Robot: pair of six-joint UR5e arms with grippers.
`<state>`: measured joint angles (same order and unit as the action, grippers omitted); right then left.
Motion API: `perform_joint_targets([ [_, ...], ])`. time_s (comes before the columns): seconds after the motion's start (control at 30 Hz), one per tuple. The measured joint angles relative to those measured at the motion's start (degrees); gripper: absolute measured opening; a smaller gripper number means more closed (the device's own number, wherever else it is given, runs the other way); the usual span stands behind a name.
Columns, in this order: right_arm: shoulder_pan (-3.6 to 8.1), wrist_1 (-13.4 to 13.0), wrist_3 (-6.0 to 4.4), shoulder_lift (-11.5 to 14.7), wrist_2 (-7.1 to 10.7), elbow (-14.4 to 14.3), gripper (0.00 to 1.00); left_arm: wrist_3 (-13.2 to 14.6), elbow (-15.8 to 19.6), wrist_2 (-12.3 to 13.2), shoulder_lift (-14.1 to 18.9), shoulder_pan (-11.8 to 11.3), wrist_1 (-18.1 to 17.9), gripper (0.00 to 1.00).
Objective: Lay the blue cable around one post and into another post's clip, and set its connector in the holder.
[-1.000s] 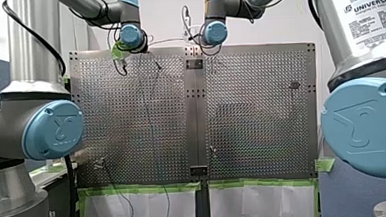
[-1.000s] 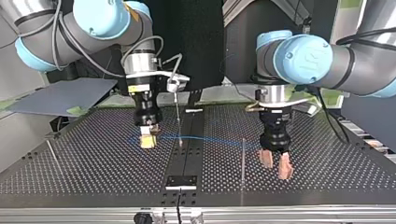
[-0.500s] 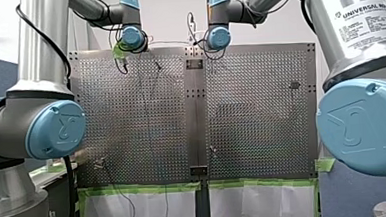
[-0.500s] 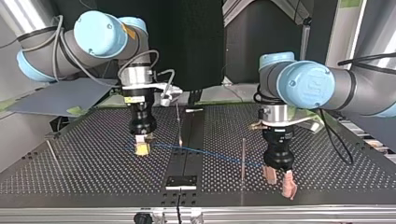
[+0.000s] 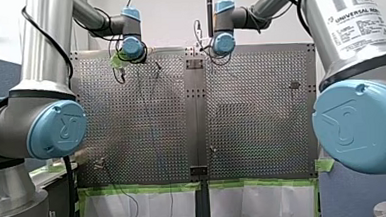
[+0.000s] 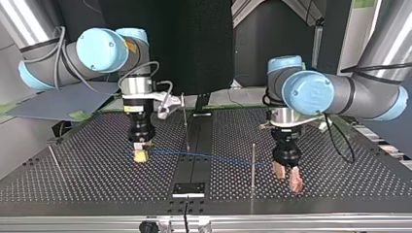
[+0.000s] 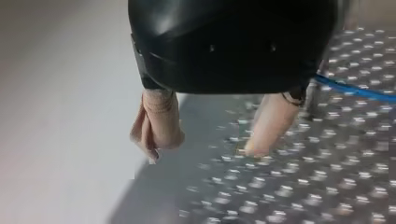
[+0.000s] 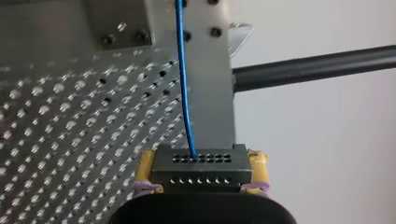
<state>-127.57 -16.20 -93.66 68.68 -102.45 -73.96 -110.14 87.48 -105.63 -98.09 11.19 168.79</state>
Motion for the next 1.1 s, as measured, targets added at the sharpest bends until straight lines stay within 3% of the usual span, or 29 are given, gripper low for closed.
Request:
perform_joint_targets([
  [0.37,1.05,0.73,-0.13,-1.97,-0.13,-0.22,0.0,-0.02,2.41,2.16,-3.65,0.08,-2.89,1.0],
  [0.67,1.35,3.84,-0.29,-5.84,-1.09,-1.71,0.0,-1.74,6.18,2.82,-4.16,-0.03,-6.24,1.0],
  [0.8,1.63,2.5,-1.46,-6.57,-1.24,-3.8,0.0,-2.7,7.37,2.88,-4.17,-0.12,-7.02,1.0],
  [0.93,1.95,0.31,-1.99,-6.74,-1.33,-6.13,0.0,-3.48,7.77,3.26,-4.19,-0.13,-7.3,1.0],
  [1.0,2.48,-0.65,-1.92,-6.77,-1.62,-7.12,0.0,-3.96,7.81,3.62,-4.18,-0.14,-7.39,1.0],
  [1.1,3.21,-2.44,-0.93,-6.84,-2.46,-8.91,0.0,-4.9,7.79,4.5,-4.18,-0.16,-7.72,1.0],
])
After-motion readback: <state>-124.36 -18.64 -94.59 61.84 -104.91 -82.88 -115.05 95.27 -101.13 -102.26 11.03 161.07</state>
